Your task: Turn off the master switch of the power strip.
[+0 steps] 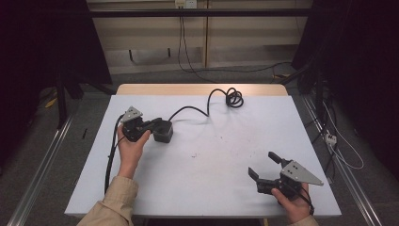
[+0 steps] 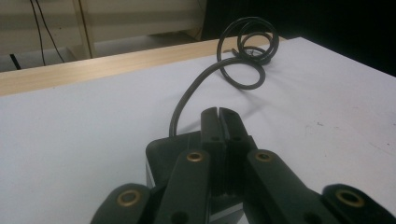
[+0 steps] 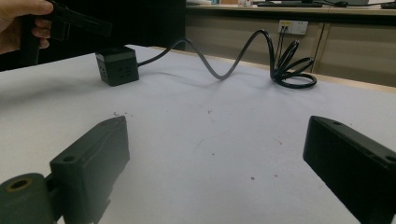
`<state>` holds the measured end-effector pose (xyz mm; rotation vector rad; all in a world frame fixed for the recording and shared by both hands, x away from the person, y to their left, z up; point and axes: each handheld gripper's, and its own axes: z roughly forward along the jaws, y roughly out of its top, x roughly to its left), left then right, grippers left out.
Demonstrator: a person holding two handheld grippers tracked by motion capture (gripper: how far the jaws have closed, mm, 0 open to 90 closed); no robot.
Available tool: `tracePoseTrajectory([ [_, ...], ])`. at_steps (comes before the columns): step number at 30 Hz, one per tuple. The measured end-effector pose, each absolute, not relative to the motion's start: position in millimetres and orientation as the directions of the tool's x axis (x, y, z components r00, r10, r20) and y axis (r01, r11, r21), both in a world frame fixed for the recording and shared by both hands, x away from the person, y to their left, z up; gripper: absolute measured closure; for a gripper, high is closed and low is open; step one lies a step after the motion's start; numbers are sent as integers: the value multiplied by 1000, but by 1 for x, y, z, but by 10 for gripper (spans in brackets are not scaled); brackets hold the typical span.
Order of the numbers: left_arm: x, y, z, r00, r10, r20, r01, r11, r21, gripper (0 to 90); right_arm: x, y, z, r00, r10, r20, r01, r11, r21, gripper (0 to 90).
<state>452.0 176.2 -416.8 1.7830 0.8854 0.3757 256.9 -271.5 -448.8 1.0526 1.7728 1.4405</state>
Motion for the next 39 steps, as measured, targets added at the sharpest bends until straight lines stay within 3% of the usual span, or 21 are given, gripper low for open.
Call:
tracePoseTrajectory([
  [39,454,170,-425,678,720,-148,432,-228,873,900,256,-271,-448,-496,868,20,197,90,976,67],
])
